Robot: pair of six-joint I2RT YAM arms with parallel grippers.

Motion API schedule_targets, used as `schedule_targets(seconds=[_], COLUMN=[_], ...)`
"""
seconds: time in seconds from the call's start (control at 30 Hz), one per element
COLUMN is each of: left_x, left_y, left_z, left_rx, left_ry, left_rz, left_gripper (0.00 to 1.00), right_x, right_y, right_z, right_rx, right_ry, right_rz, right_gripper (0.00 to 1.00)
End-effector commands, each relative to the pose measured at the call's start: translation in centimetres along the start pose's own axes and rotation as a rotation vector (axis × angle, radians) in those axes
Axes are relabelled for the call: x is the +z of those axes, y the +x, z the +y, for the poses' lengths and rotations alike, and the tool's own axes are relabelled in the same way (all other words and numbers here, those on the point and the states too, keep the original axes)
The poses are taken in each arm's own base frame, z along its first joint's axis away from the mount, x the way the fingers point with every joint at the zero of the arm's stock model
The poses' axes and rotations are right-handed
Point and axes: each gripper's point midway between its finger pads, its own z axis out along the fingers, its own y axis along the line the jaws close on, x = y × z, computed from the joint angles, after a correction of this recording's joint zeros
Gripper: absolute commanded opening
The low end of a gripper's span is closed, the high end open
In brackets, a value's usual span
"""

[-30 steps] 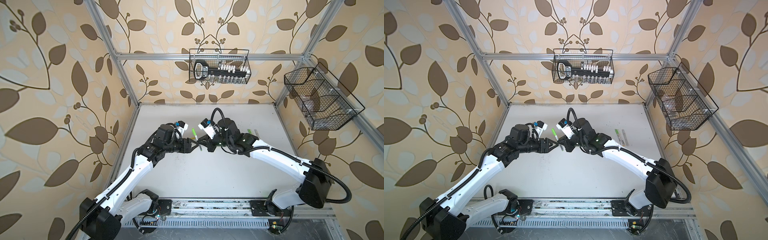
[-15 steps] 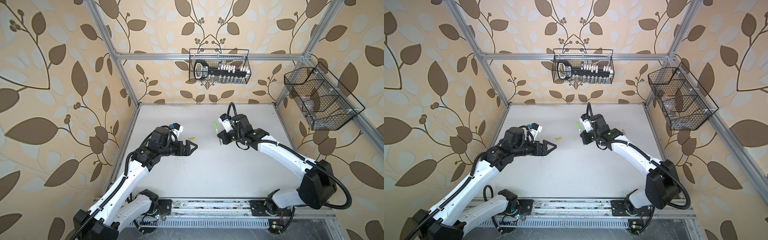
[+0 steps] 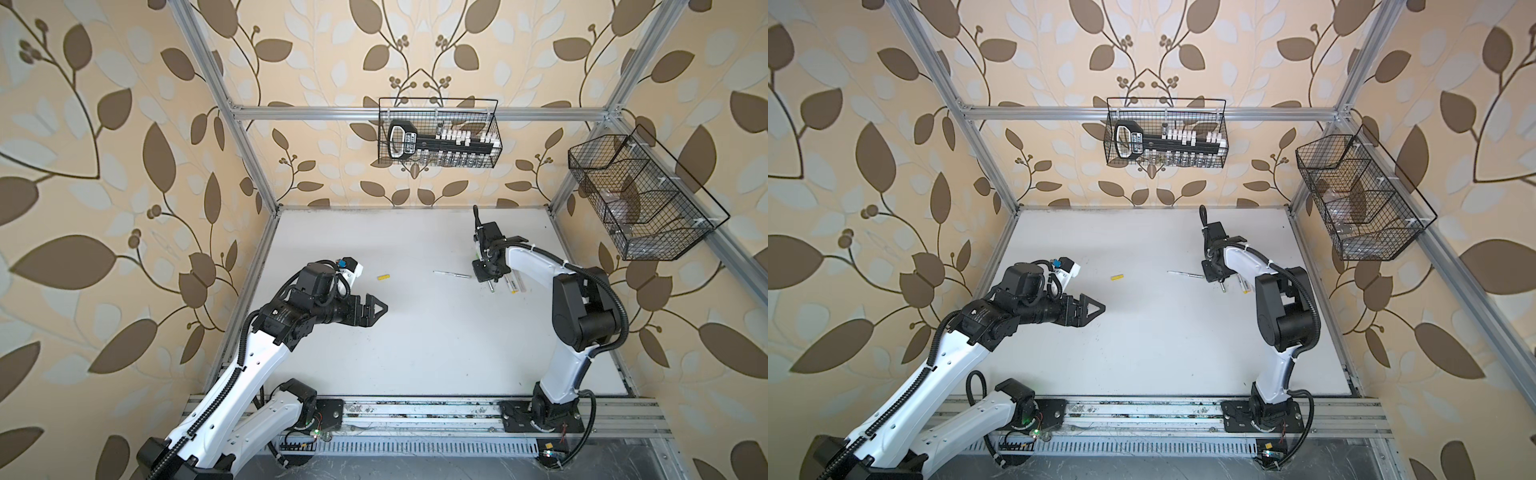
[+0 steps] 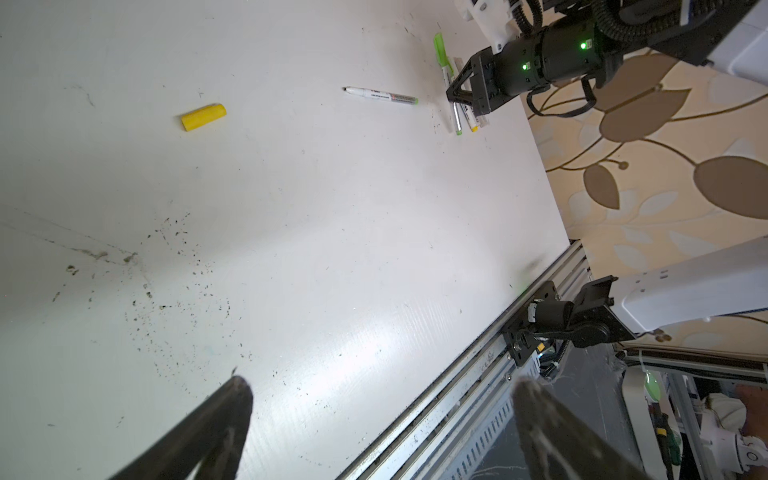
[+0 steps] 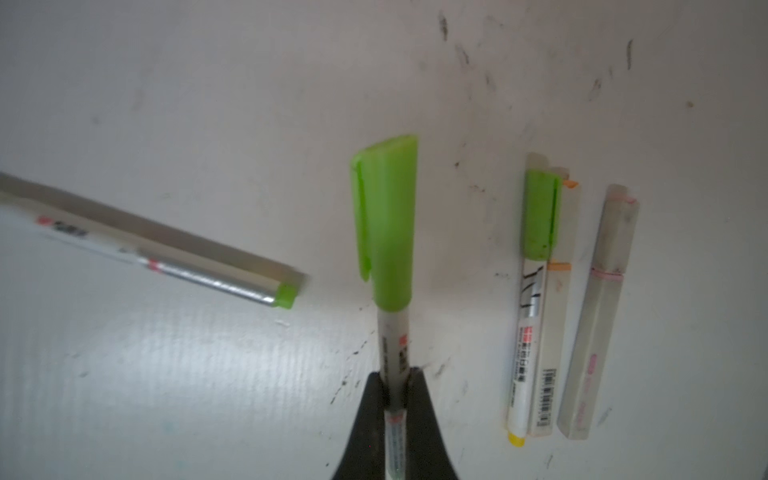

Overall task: Insert the pens into the pen caps
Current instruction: 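Open the left gripper and carry the capped pen to the highlighters, then set the capped pen beside the highlighters and open the right gripper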

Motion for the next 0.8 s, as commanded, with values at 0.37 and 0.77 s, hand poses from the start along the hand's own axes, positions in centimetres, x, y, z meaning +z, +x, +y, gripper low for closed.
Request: schedule_targets(seconds=[0.37,0.77], left_x=[-0.9,-3.9], left_y=[-1.0,-1.9], left_z=[0.5,10.3], left_rx=[0.033,-0.097], left_ry=[-0.039,-0.607], left_rz=[-0.046,-0.139], left_gripper=[0.99,0.99], right_x=[-1.0,-8.4], right_y=[-2.1,-5.9], right_z=[-0.7,18.5], right_rx=[-0.126,-0.396], right_ry=[0.193,-0.482], right_rz=[0.044,-0.296], right_gripper=[0.53,0.75])
